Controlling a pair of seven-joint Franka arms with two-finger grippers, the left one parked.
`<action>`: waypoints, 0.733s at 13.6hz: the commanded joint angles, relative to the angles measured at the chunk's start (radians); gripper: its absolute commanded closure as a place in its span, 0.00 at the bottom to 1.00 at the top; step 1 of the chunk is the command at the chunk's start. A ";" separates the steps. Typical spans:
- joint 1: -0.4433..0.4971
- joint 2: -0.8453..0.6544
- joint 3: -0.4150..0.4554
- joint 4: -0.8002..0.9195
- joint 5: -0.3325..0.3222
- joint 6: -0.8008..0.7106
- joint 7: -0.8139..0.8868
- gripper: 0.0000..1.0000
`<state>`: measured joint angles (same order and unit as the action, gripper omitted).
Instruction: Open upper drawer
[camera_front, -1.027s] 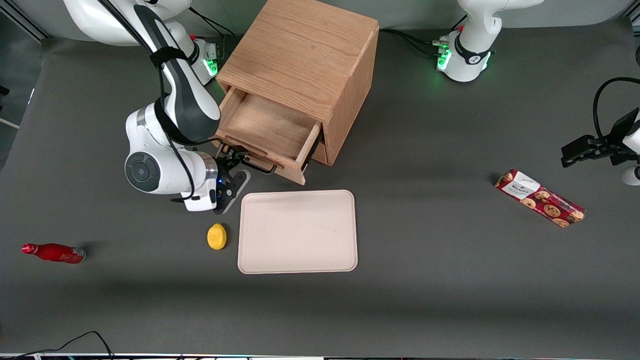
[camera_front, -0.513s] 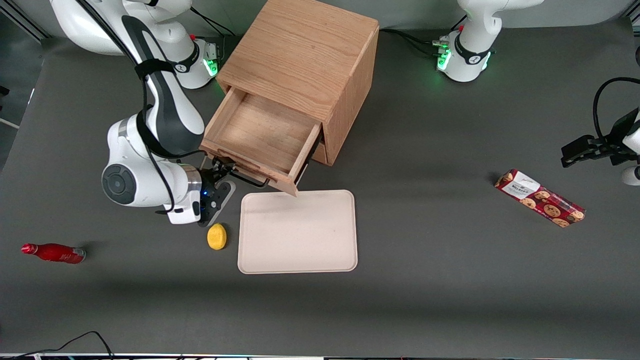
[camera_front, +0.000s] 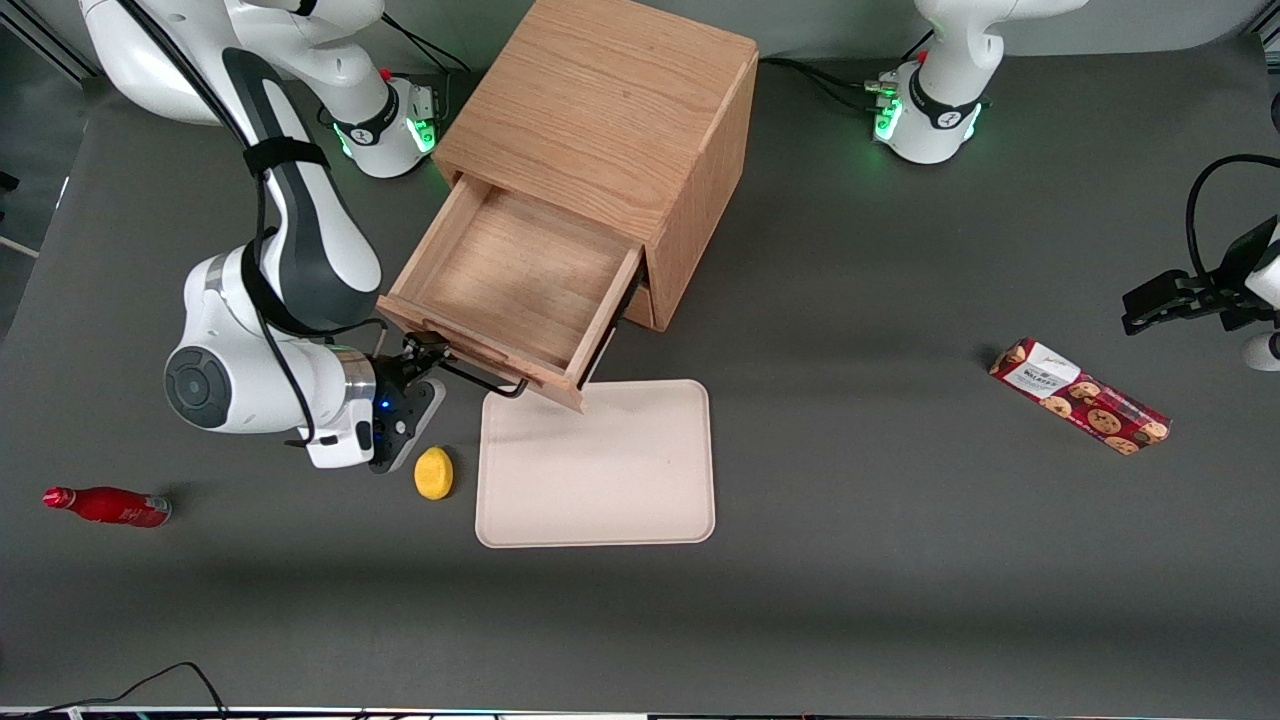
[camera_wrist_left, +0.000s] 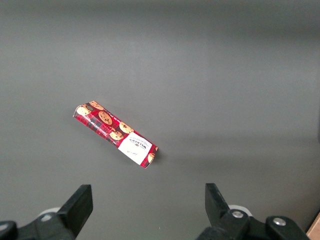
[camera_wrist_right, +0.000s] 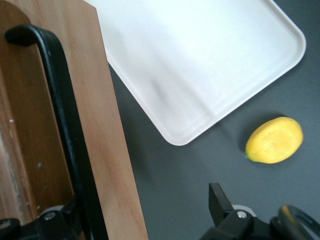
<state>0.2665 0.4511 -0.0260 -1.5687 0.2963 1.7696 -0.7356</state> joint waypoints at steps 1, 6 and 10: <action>-0.021 0.031 0.012 0.047 -0.020 -0.010 -0.028 0.00; -0.039 0.046 0.017 0.073 -0.022 -0.010 -0.033 0.00; -0.053 0.043 0.043 0.082 -0.020 -0.010 -0.036 0.00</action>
<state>0.2302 0.4800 -0.0100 -1.5230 0.2899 1.7695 -0.7519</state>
